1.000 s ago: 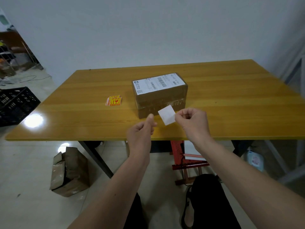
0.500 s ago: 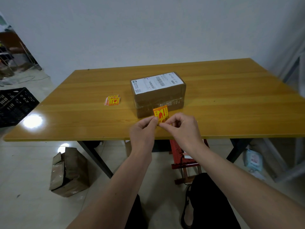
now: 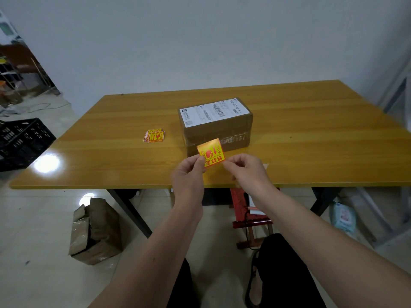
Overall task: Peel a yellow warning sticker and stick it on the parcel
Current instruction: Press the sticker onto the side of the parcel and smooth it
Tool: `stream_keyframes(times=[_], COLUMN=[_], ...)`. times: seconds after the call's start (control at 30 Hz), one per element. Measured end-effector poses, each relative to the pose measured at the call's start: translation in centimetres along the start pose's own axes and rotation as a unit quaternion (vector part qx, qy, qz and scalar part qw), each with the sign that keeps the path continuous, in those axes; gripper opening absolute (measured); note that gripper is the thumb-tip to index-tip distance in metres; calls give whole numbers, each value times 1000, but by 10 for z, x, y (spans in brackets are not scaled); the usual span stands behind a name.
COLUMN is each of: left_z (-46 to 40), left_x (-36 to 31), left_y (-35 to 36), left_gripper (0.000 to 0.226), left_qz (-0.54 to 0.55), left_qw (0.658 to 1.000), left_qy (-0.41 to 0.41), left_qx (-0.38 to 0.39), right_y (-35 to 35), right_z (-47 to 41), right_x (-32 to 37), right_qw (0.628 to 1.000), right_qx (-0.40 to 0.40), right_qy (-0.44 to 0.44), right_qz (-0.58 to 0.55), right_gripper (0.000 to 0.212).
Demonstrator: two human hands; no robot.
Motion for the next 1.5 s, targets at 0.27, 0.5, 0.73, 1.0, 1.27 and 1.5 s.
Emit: stream_keyframes(times=[0.27, 0.5, 0.73, 1.0, 1.27, 1.5], left_z=[3, 0, -16, -20, -22, -20], left_x=[11, 11, -8, -6, -3, 2], left_y=[-1, -7, -9, -2, -2, -6], left_gripper=[8, 14, 26, 18, 5, 7], left_qz=[109, 14, -469, -515, -482, -140], left_qw=[992, 994, 772, 746, 796, 984], left_qy=[-70, -102, 421, 398, 347, 36], left_qx=[1, -44, 83, 138, 115, 103], right_y=[12, 2, -6, -5, -7, -19], right_z=[10, 1, -1, -7, -2, -10], right_x=[5, 15, 25, 19, 19, 10], right_qw=[994, 995, 799, 697, 785, 990], right_qx=[42, -3, -94, -126, -121, -63], right_qy=[22, -86, -285, -362, -350, -107], right_qz=[-98, 52, 521, 606, 496, 73], right_gripper=[18, 12, 4, 34, 17, 30])
Point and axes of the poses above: each hand's wrist, its own z-axis away from the middle knuckle, its own y-axis out of the palm, x = y × z, the point moved 2 cm from there along -z, towards the middle knuckle, and after that the axes turned 12 degrees about y, right-handed, at the moved point
